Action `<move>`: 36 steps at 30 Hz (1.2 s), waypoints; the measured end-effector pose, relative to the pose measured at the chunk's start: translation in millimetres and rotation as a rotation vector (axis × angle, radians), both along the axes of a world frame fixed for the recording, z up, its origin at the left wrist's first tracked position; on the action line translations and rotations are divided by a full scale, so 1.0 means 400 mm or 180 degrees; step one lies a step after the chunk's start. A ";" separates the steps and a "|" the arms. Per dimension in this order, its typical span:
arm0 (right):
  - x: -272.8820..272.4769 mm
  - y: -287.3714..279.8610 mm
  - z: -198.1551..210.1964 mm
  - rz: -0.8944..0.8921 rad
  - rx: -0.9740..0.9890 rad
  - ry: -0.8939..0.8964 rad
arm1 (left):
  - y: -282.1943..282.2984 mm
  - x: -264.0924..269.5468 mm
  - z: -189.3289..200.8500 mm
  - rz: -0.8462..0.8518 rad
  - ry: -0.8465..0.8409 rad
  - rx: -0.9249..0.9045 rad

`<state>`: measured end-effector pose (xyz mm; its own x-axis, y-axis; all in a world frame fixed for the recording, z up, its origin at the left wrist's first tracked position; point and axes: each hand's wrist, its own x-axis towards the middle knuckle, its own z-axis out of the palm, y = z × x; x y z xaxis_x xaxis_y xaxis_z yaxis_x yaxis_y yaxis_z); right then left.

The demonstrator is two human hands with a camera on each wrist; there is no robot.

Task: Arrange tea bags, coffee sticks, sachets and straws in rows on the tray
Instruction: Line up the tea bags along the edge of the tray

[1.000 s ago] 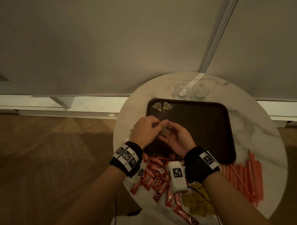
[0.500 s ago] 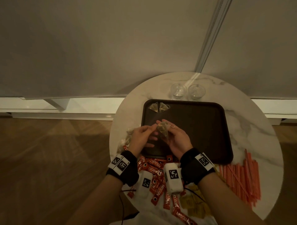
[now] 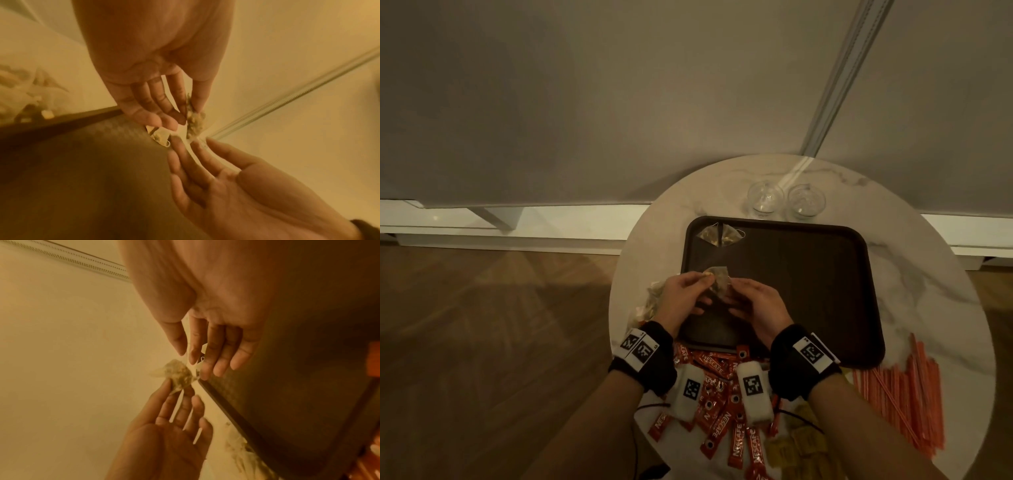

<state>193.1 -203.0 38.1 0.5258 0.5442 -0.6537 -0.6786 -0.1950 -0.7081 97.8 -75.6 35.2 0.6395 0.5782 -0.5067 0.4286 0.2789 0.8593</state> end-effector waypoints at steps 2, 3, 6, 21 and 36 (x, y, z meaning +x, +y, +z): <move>0.021 0.005 -0.022 0.0179 -0.0186 -0.0017 | 0.044 0.010 -0.013 -0.0338 0.0162 0.0371; 0.031 0.009 -0.035 0.0258 -0.0274 -0.0019 | 0.067 0.018 -0.021 -0.0529 0.0272 0.0554; 0.060 0.028 -0.075 0.0400 -0.0510 -0.0093 | 0.128 0.052 -0.038 -0.1016 0.0561 0.0981; 0.195 0.158 -0.200 0.1472 -0.1104 -0.0512 | 0.295 0.270 -0.155 -0.3254 0.1745 0.3084; 0.204 0.201 -0.231 0.1113 -0.1091 -0.0775 | 0.318 0.194 -0.158 -0.2899 0.0888 0.2763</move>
<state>274.7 -122.4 -54.3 0.5101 0.4909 -0.7063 -0.3562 -0.6268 -0.6929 175.4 51.7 -28.0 0.9094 0.1974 -0.3662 0.3618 -0.8096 0.4621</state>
